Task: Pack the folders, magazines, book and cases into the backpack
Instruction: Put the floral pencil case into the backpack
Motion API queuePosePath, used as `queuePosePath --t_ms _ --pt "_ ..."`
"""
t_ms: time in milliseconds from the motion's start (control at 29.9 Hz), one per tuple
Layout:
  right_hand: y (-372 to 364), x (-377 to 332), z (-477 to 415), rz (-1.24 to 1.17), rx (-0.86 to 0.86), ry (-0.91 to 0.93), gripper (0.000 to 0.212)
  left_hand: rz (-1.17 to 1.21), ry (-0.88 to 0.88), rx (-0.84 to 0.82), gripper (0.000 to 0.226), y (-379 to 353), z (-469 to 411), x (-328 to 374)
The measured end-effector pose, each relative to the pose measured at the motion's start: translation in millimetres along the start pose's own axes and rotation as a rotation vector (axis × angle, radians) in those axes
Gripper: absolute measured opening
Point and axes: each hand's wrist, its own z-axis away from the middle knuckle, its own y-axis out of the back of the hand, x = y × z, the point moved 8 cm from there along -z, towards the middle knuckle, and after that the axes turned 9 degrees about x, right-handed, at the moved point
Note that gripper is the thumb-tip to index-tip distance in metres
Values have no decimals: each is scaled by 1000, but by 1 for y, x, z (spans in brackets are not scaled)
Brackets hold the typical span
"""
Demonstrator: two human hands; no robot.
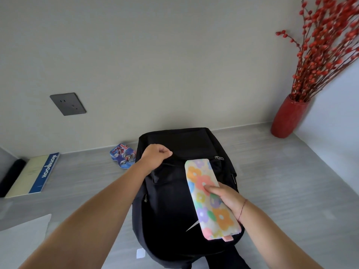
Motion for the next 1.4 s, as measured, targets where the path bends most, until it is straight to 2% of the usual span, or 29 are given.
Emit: queuePosePath --t_ms 100,167,268,368,535,769,903,1003,1204,1404 --pt "5 -5 2 -136 13 41 28 -210 -175 40 4 -6 7 21" --pt "8 -7 2 -262 25 33 30 -321 -333 60 12 -19 14 43" --pt "25 -11 2 -335 112 19 28 -397 -455 -28 22 -57 21 71" --pt "58 -14 3 -340 232 49 24 -399 -444 -127 28 -98 22 83" --pt "97 -6 9 -311 324 42 23 -404 -397 -113 28 -135 14 94" --pt "101 -7 1 -333 270 42 19 -551 -394 -244 22 -169 11 107" --pt "87 -12 -4 -308 206 61 19 -536 -375 -172 23 -154 7 102" --pt "71 -16 -7 -301 158 90 20 -566 -443 -209 17 -133 10 93" --pt "35 -40 -14 -280 77 136 43 -615 -567 -198 9 -72 22 74" --pt "10 -34 -22 -165 55 126 26 -694 -605 -166 18 -25 36 32"
